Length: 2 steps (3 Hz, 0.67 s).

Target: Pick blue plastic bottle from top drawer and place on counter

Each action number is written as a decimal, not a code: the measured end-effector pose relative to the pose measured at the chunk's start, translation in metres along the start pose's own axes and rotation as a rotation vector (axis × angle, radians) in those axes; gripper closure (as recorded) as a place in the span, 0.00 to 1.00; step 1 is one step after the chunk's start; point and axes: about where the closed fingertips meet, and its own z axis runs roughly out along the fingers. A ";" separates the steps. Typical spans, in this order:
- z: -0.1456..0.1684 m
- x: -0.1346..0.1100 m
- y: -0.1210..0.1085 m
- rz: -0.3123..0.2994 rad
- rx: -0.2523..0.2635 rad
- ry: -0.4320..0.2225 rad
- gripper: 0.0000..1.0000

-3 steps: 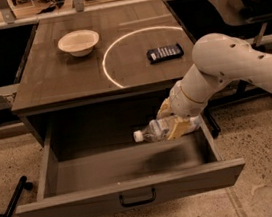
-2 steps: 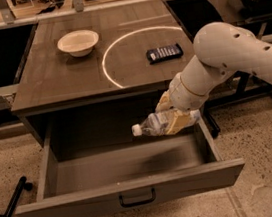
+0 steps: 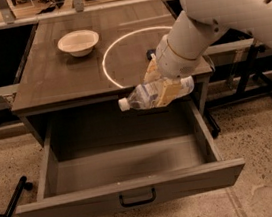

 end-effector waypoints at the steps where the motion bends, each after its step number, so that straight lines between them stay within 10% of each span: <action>1: -0.001 -0.002 -0.002 -0.003 0.002 -0.001 1.00; 2: -0.006 -0.017 -0.022 -0.031 0.021 -0.011 1.00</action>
Offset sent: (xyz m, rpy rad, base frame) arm 0.0312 0.0312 0.0380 0.0222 -0.0647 0.0420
